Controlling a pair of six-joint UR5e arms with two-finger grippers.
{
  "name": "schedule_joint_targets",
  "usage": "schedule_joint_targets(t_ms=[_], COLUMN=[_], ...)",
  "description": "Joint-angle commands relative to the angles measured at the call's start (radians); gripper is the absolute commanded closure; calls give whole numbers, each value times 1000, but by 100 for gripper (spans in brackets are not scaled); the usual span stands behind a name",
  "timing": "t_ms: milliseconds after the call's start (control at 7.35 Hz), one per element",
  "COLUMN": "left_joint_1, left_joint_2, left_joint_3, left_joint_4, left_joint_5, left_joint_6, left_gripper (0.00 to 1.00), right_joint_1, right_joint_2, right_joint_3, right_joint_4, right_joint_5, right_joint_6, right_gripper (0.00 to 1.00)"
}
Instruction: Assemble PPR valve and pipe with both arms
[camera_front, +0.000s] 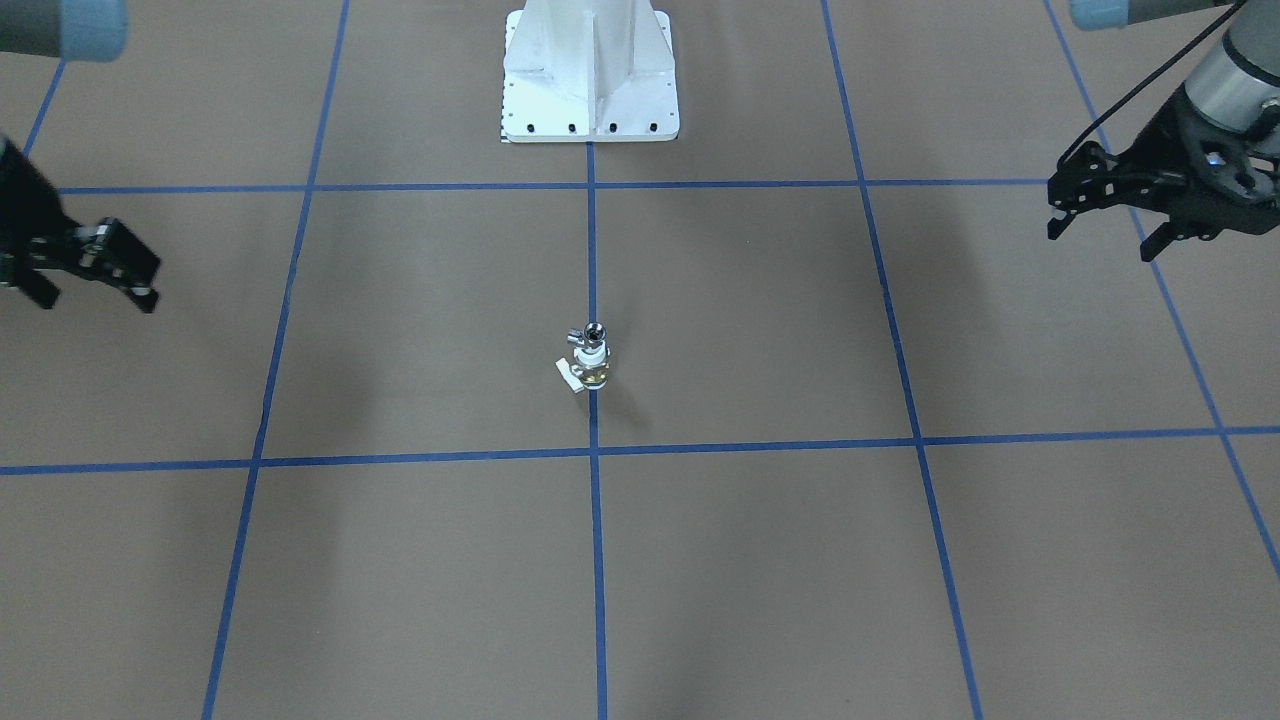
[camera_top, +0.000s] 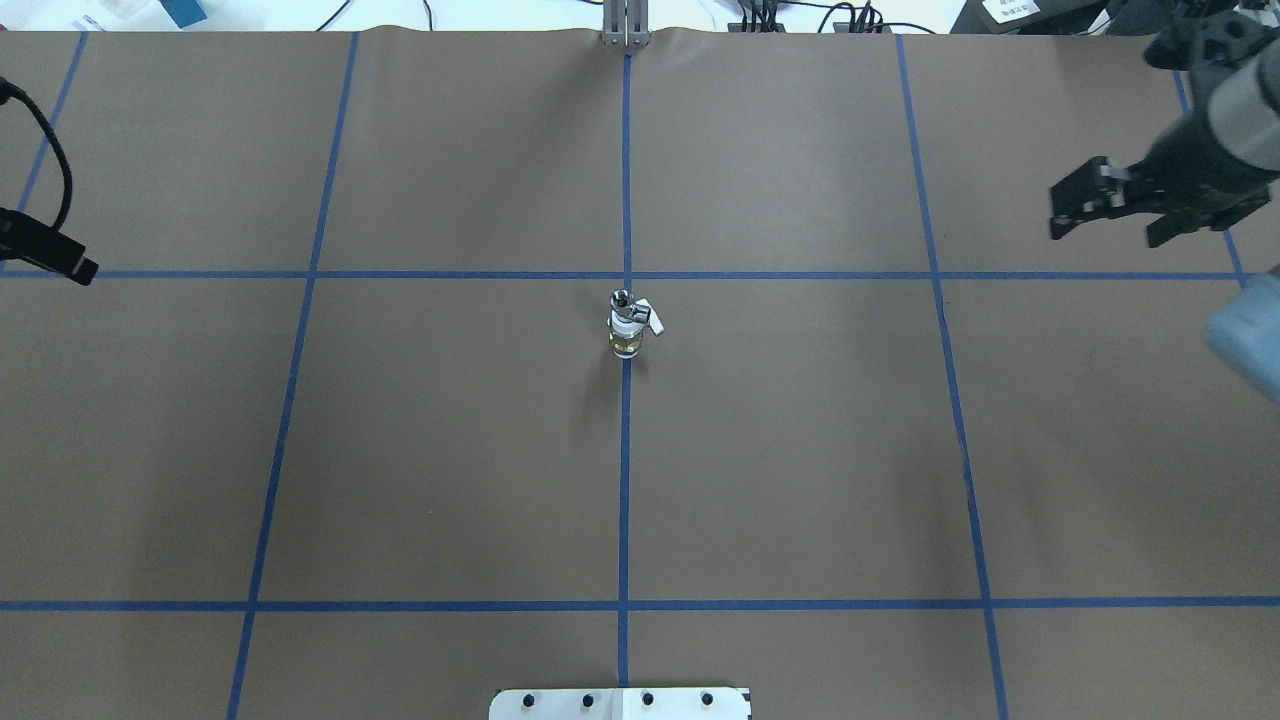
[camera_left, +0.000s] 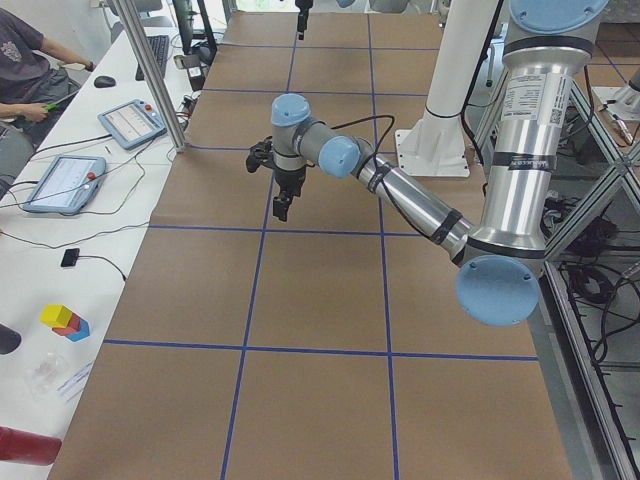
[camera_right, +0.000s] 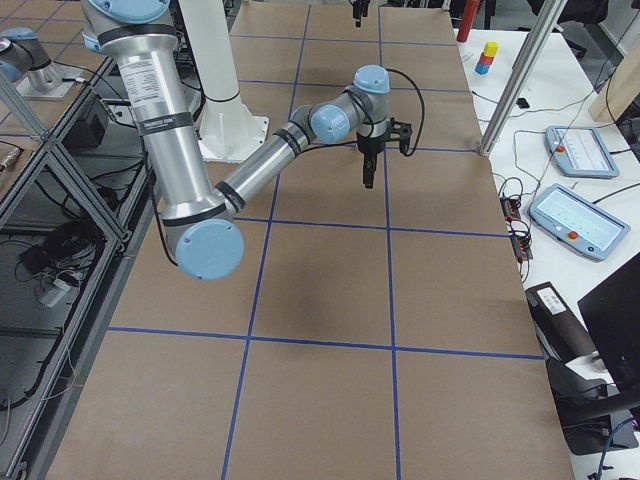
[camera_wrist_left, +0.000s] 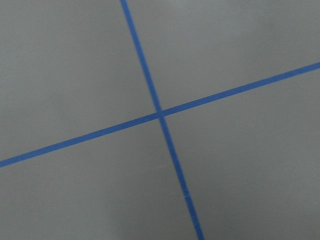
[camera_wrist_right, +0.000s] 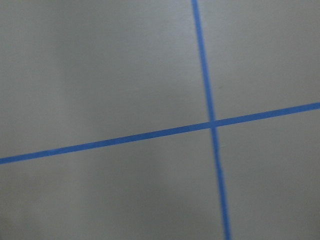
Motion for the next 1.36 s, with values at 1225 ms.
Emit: schedule_joint_targets(t_ms=[1225], left_joint_1=[-216], left_joint_2=[174], left_joint_3=[106], left_joint_4=[-4], left_joint_5=[-121], left_joint_6=[307], left_gripper=[0], right_joint_1=[319], right_joint_2=[-134], right_joint_3=[-225], right_joint_4=[0], right_joint_5=[138], right_joint_6=[-591], right_gripper=[0])
